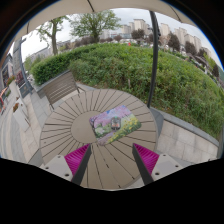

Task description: Arrange mouse

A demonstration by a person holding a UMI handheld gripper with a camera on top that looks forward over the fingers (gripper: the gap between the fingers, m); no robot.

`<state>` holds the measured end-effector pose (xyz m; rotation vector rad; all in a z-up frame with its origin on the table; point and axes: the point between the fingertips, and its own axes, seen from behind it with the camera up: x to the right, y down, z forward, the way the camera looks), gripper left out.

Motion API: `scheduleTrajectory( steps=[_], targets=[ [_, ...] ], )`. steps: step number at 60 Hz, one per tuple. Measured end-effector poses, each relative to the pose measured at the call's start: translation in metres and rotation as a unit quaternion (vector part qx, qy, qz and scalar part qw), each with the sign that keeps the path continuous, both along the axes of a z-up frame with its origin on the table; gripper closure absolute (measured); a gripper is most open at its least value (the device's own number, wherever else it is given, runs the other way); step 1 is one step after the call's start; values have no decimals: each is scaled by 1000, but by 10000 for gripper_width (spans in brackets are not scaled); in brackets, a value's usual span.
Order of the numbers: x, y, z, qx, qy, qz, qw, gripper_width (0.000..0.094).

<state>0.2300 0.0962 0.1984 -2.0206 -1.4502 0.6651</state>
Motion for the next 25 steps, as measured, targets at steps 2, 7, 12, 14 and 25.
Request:
scheduleTrajectory(
  steps=[2,7,12,14,25],
  targets=[
    [6,-1,0,6,3,0,1000,85],
    [13,0,-2,7,3,3,1000,84],
    [16,1,-2,10,2,7,1000,84],
    [16,1,-1,12,3,10,1000,85],
    [10,-21,9,-7,23,33,999,86]
  ],
)
